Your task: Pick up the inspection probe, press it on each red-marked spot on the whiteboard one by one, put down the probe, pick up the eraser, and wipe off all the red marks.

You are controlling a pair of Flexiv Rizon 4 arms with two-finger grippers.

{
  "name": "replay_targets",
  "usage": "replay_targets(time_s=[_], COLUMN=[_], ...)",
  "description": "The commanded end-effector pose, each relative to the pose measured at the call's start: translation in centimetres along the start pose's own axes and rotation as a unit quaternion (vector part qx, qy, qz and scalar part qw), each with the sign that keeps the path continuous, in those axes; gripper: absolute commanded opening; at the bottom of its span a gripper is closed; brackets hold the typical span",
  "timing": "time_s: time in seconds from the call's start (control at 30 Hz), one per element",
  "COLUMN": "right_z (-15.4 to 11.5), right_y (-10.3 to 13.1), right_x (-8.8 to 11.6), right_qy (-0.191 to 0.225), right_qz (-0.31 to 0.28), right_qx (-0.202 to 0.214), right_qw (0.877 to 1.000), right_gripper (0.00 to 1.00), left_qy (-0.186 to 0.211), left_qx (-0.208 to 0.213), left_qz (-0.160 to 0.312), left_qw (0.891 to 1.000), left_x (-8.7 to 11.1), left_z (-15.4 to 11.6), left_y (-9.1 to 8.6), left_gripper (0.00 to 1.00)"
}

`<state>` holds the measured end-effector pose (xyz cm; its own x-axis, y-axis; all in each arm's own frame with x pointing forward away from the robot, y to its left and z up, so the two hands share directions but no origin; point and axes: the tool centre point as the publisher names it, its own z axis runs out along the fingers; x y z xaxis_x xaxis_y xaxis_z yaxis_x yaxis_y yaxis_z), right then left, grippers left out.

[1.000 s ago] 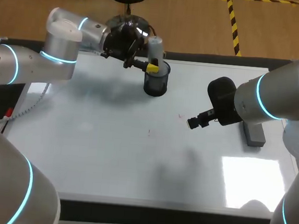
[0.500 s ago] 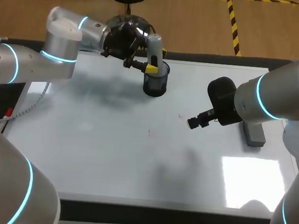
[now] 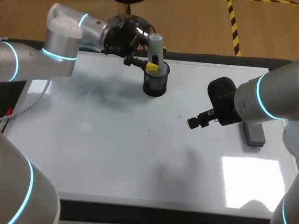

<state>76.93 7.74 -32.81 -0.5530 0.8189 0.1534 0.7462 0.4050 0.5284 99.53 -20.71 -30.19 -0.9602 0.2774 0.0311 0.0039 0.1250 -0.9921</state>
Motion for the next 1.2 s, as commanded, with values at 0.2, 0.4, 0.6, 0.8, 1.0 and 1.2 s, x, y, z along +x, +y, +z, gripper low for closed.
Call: replay_targets(time_s=[0.2, 0.4, 0.6, 0.8, 1.0, 1.2], right_z=[-0.08, -0.08, -0.08, -0.08, -0.08, -0.08], right_y=[-0.02, -0.02, -0.02, -0.02, -0.02, -0.02], right_x=[-0.07, -0.07, -0.07, -0.07, -0.07, -0.07], right_qy=[0.001, 0.001, 0.001, 0.001, 0.001, 0.001], right_qz=[0.000, 0.000, 0.000, 0.000, 0.000, 0.000], right_qx=[0.001, 0.001, 0.001, 0.001, 0.001, 0.001], right_qw=[1.000, 1.000, 1.000, 1.000, 1.000, 1.000], right_gripper=[1.00, 1.00, 1.00, 1.00, 1.00, 1.00], left_qy=[-0.008, -0.010, -0.009, -0.009, -0.011, -0.013], left_qx=[-0.003, -0.001, 0.002, 0.003, 0.003, 0.007], left_qz=[-0.001, -0.002, -0.002, -0.004, -0.007, -0.012], left_qw=[1.000, 1.000, 1.000, 1.000, 1.000, 1.000], left_x=[0.07, -0.04, -0.10, -0.11, -0.14, -0.23], left_z=[-0.47, -0.45, -0.32, -0.26, -0.39, -0.48], left_y=[-0.34, -0.23, -0.18, -0.01, 0.16, 0.44], left_gripper=[1.00, 1.00, 1.00, 1.00, 1.00, 1.00])
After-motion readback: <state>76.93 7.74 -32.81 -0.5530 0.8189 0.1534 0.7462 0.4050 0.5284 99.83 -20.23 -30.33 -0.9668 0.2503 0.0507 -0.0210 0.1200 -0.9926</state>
